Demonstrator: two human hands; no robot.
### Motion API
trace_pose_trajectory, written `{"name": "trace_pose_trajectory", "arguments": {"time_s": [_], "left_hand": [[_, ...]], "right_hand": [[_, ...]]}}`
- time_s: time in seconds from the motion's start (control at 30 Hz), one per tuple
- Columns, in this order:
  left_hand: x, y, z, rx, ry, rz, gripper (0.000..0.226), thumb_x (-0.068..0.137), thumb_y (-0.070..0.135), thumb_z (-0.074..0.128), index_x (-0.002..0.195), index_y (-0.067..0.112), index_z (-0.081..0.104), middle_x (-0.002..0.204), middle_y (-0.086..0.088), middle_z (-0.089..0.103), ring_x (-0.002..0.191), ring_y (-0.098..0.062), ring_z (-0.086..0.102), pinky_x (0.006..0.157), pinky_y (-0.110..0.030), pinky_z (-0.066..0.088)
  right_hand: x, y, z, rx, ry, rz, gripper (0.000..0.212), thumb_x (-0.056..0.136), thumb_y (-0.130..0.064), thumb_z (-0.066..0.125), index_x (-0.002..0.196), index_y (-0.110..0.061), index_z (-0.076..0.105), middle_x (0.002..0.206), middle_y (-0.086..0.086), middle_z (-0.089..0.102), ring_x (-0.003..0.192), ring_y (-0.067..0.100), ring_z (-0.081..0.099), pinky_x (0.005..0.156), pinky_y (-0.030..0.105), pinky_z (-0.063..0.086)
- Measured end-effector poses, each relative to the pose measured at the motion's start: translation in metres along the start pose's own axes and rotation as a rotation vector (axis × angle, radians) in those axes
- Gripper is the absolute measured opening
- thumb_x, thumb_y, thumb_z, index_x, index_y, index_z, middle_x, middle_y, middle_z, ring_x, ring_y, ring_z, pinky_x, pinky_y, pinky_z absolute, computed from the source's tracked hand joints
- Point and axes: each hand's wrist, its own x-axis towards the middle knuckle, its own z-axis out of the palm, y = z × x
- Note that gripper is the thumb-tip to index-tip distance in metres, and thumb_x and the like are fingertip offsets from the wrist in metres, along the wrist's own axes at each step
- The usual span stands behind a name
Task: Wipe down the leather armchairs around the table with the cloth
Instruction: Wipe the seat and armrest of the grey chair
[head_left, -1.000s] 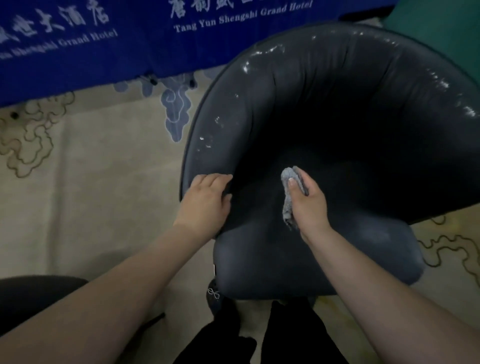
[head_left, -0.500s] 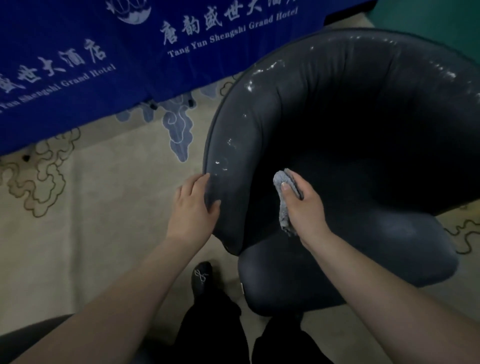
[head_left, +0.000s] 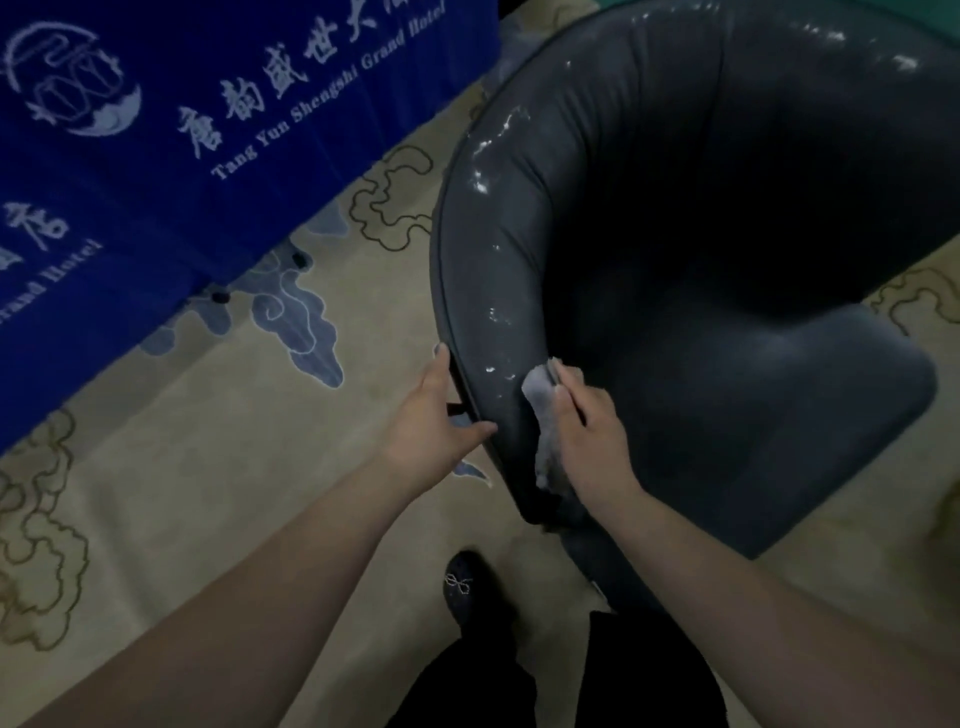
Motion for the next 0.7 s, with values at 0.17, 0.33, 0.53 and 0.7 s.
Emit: {"name": "trace_pose_trajectory", "arguments": {"time_s": [0.17, 0.33, 0.53, 0.7], "left_hand": [[0.004, -0.01, -0.005, -0.155, -0.142, 0.006, 0.103, 0.08, 0.011, 0.075, 0.153, 0.033, 0.006, 0.126, 0.014, 0.058, 0.104, -0.006, 0.063, 0.083, -0.03, 0.056], [0.008, -0.019, -0.004, -0.235, -0.124, 0.046, 0.103, 0.076, 0.003, 0.076, 0.151, 0.038, 0.013, 0.106, 0.046, 0.054, 0.1, 0.003, 0.062, 0.066, -0.017, 0.055], [0.025, -0.016, -0.01, -0.292, -0.084, 0.103, 0.107, 0.075, 0.006, 0.077, 0.153, 0.03, 0.008, 0.149, 0.013, 0.037, 0.128, -0.006, 0.045, 0.103, -0.04, 0.045], [0.038, -0.013, -0.023, -0.269, -0.177, 0.097, 0.115, 0.072, 0.008, 0.081, 0.153, 0.031, 0.003, 0.15, 0.01, 0.035, 0.131, -0.009, 0.044, 0.106, -0.039, 0.042]], "right_hand": [[-0.022, 0.019, 0.027, -0.24, 0.148, -0.253, 0.044, 0.094, -0.01, 0.053, 0.135, -0.025, 0.049, 0.118, 0.001, 0.041, 0.107, 0.015, 0.046, 0.098, 0.022, 0.036], [0.003, 0.011, 0.04, -0.4, 0.142, -0.43, 0.052, 0.088, -0.006, 0.059, 0.136, -0.023, 0.049, 0.119, 0.01, 0.046, 0.106, 0.025, 0.044, 0.097, 0.023, 0.035], [0.071, -0.021, 0.056, -0.415, 0.106, -0.453, 0.045, 0.091, -0.017, 0.058, 0.134, -0.029, 0.052, 0.117, 0.009, 0.042, 0.105, 0.023, 0.039, 0.094, 0.017, 0.028], [0.028, 0.005, 0.031, -0.335, -0.024, -0.465, 0.046, 0.094, -0.02, 0.05, 0.136, -0.035, 0.042, 0.113, 0.007, 0.041, 0.106, 0.024, 0.043, 0.096, 0.032, 0.042]]}}
